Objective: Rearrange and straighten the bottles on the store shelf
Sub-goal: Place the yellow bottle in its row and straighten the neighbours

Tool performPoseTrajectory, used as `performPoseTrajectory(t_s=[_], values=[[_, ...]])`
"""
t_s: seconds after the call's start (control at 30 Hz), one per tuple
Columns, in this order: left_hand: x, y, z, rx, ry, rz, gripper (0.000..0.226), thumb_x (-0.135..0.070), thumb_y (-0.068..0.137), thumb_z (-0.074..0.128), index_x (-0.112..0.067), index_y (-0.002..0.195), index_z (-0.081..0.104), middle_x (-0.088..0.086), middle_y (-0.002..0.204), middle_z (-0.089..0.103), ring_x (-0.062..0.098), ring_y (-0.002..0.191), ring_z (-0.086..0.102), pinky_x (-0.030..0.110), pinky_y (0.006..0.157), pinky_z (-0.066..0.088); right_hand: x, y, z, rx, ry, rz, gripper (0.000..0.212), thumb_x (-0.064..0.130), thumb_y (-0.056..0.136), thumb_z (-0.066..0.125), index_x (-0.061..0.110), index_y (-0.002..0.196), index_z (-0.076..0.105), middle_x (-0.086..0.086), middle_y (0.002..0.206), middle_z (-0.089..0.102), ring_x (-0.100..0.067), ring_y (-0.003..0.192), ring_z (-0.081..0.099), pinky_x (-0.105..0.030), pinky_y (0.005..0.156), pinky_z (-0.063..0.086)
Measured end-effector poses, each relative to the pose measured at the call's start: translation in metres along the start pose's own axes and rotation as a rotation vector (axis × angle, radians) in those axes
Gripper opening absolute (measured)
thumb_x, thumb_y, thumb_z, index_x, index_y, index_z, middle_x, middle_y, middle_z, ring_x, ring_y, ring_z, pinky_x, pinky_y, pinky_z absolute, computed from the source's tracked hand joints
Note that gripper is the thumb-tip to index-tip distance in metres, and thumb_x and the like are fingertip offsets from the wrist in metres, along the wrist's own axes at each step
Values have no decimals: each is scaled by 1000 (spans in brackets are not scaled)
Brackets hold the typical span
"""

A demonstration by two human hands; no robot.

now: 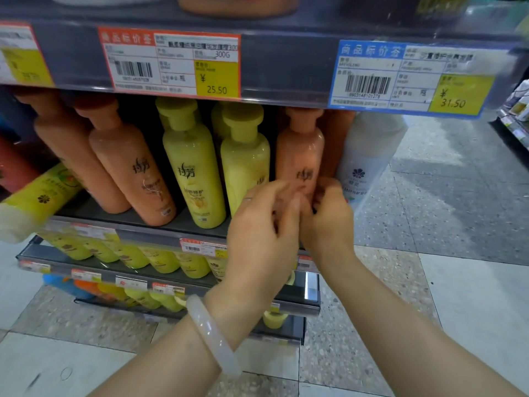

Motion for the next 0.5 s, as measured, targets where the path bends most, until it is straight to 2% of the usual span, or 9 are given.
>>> performPoseTrajectory(t_s=[0.03, 0.07, 0.13, 0.2, 0.37, 0.43, 0.5], values=[[11, -3, -4, -37, -21, -47, 26, -25, 90, 55, -19, 115, 59, -5, 114, 59, 3, 98, 58, 15, 82, 48, -2, 1, 2, -16, -18, -10, 33, 22, 86, 56, 6, 113, 47, -18, 98, 67, -35, 92, 63, -43, 78, 50], [23, -5, -9, -77, -36, -98, 24, -21, 88, 56, -18, 112, 60, -5, 110, 58, 4, 94, 58, 14, 79, 47, -5, 1, 3, -25, -34, -14, 33, 23, 86, 57, 5, 112, 47, -19, 97, 67, -35, 91, 63, -42, 76, 49], [47, -6, -17, -151, -28, -193, 23, -17, 86, 59, -16, 109, 58, -2, 106, 54, 14, 93, 58, 24, 78, 47, -10, 0, 6, -38, -60, -10, 40, 28, 86, 58, 3, 114, 46, -19, 95, 67, -36, 91, 62, -38, 73, 46], [65, -6, -22, -190, -8, -260, 29, -17, 84, 63, -17, 109, 51, 2, 110, 51, 17, 95, 55, 29, 80, 44, -16, 0, 11, -34, -67, 9, 49, 31, 84, 60, 2, 119, 41, -18, 98, 67, -36, 93, 62, -37, 73, 47], [90, -6, -21, -169, 22, -309, 51, -21, 81, 68, -12, 124, 42, 3, 121, 47, 13, 102, 50, 32, 86, 45, -28, 8, 35, 10, -49, 77, 65, 29, 77, 67, 4, 127, 33, -20, 115, 61, -38, 105, 58, -50, 85, 50], [94, -6, -17, -136, 31, -303, 55, -22, 82, 67, -12, 128, 40, -1, 119, 46, 9, 104, 47, 28, 87, 42, -34, 15, 42, 26, -16, 132, 65, 28, 75, 71, 4, 124, 36, -19, 117, 59, -37, 106, 57, -46, 86, 50], [96, -5, -11, -103, 22, -282, 51, -22, 82, 67, -17, 126, 42, -5, 115, 47, 7, 103, 46, 26, 86, 40, -37, 25, 45, 37, -26, 172, 58, 28, 74, 71, 3, 117, 41, -19, 114, 58, -37, 104, 57, -37, 81, 47]])
Point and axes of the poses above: each hand's wrist, its own y-axis towards the middle knuckle, its own z-axis out of the palm, x = y × z, the point moved 9 cm from there along y, towards the middle knuckle
